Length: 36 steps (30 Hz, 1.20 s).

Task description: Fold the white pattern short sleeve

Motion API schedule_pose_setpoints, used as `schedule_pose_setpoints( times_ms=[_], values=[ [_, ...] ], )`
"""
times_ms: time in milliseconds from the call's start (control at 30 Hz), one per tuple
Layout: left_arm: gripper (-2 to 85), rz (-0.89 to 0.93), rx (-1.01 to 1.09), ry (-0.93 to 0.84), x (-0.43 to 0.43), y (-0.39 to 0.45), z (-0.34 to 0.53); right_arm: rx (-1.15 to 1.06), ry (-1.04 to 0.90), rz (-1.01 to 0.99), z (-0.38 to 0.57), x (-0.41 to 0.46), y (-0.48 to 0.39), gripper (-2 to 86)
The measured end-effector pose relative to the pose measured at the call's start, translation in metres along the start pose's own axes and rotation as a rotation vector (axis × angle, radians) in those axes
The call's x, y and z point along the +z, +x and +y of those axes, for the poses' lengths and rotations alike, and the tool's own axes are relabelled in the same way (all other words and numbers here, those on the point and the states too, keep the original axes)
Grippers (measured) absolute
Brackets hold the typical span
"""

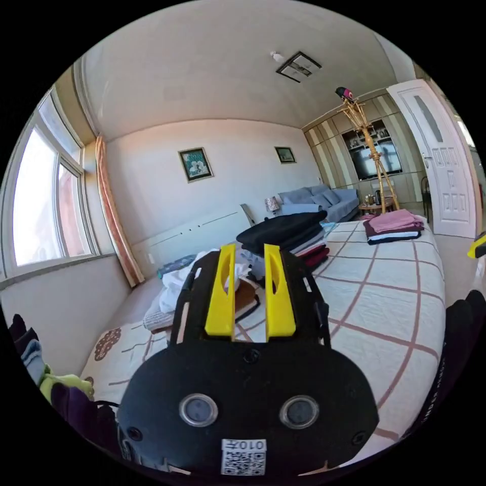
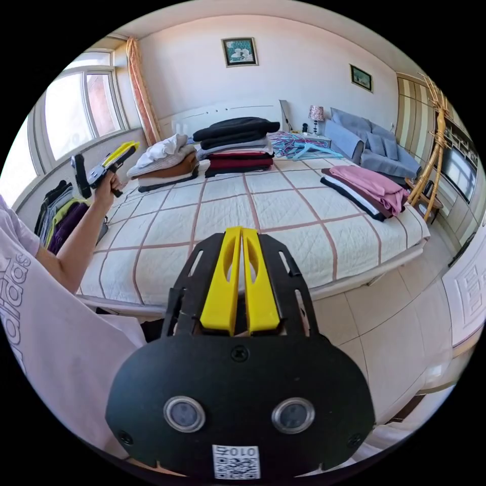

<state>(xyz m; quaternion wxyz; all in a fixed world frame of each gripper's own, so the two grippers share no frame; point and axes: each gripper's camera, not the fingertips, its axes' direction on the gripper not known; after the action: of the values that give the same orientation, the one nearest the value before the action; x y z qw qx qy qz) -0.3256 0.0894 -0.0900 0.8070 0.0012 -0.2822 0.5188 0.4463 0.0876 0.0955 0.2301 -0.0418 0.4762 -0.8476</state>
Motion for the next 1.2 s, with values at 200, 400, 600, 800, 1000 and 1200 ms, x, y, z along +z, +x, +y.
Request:
schedule_pose_setpoints(
  times_ms=[200, 400, 600, 800, 1000, 1200],
  values=[
    [18.4, -0.186, 0.07, -0.238, 0.093, -0.028, 0.021, 0.023, -0.013, 0.047, 0.014, -0.022, 0.0, 2.1],
    [17.0, -0.307, 0.285, -0.346, 0.137, -0.012, 0.034, 0.074, -0.017, 0.069, 0.03, -0.041, 0.008, 2.1],
    [4.1, -0.472, 0.319, -0.321, 0.154, -0.038, -0.009, 0.077, -0.026, 0.058, 0.039, -0.051, 0.011, 2.2],
    [0.9, -0.128, -0.215, -0.161, 0.1, -0.187, -0.09, 0.055, -0.001, 0.026, 0.052, -0.063, 0.003, 2.5],
    [0.6, 0.074, -0.072, 0.119, 0.02, -0.218, -0.156, 0.033, 0.009, -0.023, 0.069, -0.072, -0.009, 2.5],
    [0.8, 0.292, 0.019, 0.18, -0.004, -0.181, -0.188, -0.007, 0.015, -0.081, 0.085, -0.079, -0.026, 2.6]
  ],
)
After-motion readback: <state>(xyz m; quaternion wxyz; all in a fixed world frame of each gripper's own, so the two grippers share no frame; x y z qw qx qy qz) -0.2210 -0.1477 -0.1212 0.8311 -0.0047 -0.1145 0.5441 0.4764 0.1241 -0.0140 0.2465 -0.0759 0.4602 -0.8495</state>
